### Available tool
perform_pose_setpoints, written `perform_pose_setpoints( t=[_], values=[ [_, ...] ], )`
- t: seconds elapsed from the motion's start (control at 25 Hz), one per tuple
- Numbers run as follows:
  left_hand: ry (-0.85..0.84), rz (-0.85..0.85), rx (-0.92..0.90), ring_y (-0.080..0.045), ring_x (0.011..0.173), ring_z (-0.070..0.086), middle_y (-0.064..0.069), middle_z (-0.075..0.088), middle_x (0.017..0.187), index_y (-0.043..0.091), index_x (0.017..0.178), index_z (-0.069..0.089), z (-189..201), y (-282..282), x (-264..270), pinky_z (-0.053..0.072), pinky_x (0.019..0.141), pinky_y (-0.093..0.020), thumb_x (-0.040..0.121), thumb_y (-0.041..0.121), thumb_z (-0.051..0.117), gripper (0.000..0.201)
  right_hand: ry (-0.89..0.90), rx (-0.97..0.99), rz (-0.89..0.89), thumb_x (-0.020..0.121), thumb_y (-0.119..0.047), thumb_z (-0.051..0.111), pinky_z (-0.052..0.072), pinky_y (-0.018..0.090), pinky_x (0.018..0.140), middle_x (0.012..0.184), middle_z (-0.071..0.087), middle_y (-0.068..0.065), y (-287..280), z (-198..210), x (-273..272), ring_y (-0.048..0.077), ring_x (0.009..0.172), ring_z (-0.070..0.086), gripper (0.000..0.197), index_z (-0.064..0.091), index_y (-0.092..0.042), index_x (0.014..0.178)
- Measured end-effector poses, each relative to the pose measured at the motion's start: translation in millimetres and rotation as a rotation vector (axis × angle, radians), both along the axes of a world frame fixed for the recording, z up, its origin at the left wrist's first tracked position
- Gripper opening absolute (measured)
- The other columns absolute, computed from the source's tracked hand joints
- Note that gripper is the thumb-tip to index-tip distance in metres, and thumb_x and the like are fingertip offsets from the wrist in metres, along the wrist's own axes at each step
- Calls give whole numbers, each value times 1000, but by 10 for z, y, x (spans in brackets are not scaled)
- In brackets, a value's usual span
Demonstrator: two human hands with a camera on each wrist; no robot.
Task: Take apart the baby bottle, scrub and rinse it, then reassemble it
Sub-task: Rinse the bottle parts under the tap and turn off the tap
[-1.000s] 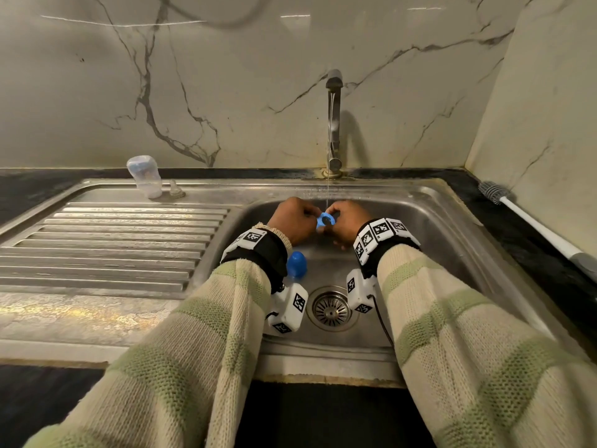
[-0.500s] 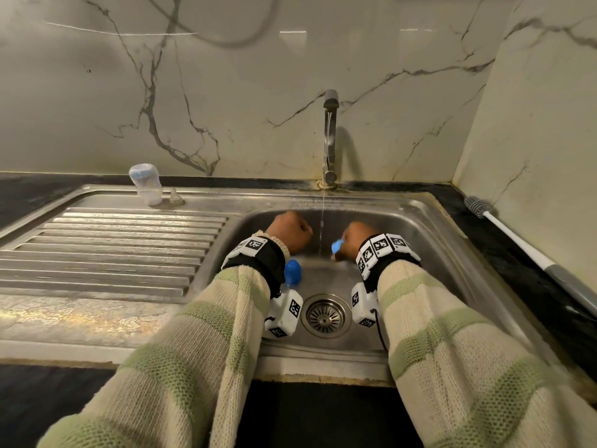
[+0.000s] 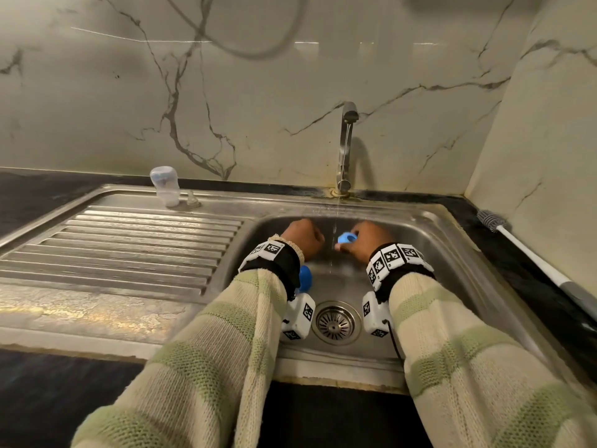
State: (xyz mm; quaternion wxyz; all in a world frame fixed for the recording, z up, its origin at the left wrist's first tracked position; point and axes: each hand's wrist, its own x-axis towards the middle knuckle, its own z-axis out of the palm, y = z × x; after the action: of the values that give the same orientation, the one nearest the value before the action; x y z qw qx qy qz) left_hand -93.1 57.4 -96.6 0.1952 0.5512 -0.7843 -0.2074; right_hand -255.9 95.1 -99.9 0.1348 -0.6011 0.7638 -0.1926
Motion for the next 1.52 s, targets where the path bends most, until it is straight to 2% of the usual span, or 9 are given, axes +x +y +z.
perform_pose_setpoints(
  t=[0.16, 0.36, 0.52, 0.68, 0.8, 0.92, 1.12, 1.24, 1.52],
  values=[
    [-46, -53, 34, -19, 111, 63, -3, 68, 120, 15, 118, 69, 6, 32, -5, 46, 98, -31, 89, 11, 67, 29, 54, 79, 5, 71, -33, 83, 49, 29, 73, 95, 69, 8, 29, -6, -11, 26, 87, 65, 44, 67, -9, 104],
    [-65, -184, 61, -21, 111, 61, -5, 65, 123, 16, 133, 59, 33, 98, -60, 47, 95, -32, 81, 16, 77, 55, -77, 73, -31, 74, -58, 73, 44, 26, 56, 74, 64, 7, 41, 54, 65, 24, 65, 60, 57, 69, -4, 90],
    [8, -222, 18, -20, 98, 63, -5, 69, 108, 14, 117, 67, 96, 134, -63, 50, 85, -30, 80, 20, 79, 39, -155, 31, 41, 81, -59, 65, 55, 37, 69, 75, 71, 13, 75, 156, 127, 26, 65, 65, 54, 72, -5, 80],
    [-37, -78, -21, -20, 85, 66, 0, 67, 90, 17, 97, 65, 88, 104, 2, 56, 77, -33, 78, 33, 79, 29, -339, 90, 86, 92, -56, 52, 57, 36, 61, 80, 70, 15, 184, 158, 199, 25, 62, 65, 54, 69, -4, 90],
    [-4, 108, -98, -25, 98, 62, -6, 61, 107, 13, 118, 53, 158, 55, 121, 54, 84, -37, 77, 35, 79, 53, -247, 87, 55, 94, -46, 56, 57, 37, 65, 72, 66, 14, 197, 166, 194, 28, 62, 65, 46, 70, -2, 90],
    [-57, 206, -198, -30, 114, 58, -13, 60, 124, 8, 132, 50, 108, 7, 163, 51, 98, -42, 86, 30, 72, 56, -189, 112, 61, 92, -39, 61, 57, 35, 64, 80, 70, 14, 204, 174, 204, 31, 70, 70, 35, 71, -5, 89],
    [-224, 233, -179, -33, 125, 48, -12, 52, 135, 10, 133, 54, 35, -18, 175, 44, 106, -44, 89, 38, 67, 54, -171, 185, 149, 93, -36, 61, 57, 35, 64, 88, 72, 17, 216, 180, 308, 27, 66, 67, 33, 70, -4, 89],
    [-287, 207, -76, -32, 119, 54, -13, 57, 132, 10, 128, 56, 18, 36, 165, 49, 101, -43, 89, 37, 66, 49, -138, 182, 190, 93, -36, 60, 58, 39, 71, 87, 72, 16, 218, 190, 355, 30, 71, 69, 32, 71, -6, 90],
    [-111, 323, -204, -35, 117, 56, -18, 64, 123, 5, 113, 65, 661, 49, 417, 37, 103, -38, 88, 30, 58, 36, -108, 124, 227, 93, -33, 62, 53, 34, 72, 92, 73, 13, 254, 372, 749, 25, 79, 67, 29, 75, -8, 95]
  ],
)
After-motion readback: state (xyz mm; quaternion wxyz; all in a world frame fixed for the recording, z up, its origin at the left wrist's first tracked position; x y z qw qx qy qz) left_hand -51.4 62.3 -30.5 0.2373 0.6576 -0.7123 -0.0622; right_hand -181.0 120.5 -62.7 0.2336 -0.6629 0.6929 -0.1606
